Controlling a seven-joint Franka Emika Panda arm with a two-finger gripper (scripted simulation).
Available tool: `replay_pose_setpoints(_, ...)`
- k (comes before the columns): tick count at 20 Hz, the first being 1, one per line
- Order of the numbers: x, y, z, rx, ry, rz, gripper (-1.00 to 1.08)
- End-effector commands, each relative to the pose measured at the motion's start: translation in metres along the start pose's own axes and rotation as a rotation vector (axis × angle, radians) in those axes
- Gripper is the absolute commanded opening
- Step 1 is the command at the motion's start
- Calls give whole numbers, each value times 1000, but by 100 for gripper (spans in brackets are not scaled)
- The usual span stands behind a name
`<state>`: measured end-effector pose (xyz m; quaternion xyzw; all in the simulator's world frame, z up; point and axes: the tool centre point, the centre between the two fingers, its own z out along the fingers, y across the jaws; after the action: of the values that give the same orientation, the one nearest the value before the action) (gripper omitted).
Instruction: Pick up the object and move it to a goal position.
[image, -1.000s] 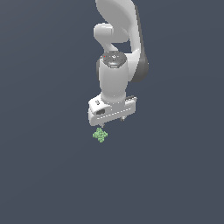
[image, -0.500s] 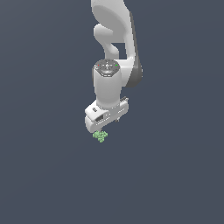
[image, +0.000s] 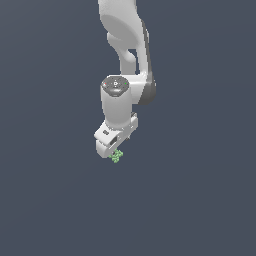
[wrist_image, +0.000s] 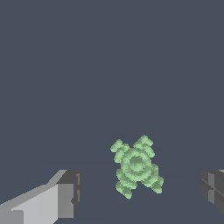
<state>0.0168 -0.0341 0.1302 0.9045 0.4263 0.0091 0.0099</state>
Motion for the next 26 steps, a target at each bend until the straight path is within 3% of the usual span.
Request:
replay_pose_setpoints(1,-4,2,5,3,-2,-63,100)
replay_pose_setpoints(14,-22,12,30,21,-4,-346,100)
replay_pose_setpoints(26,-27,15,38,27,-2,-436,100)
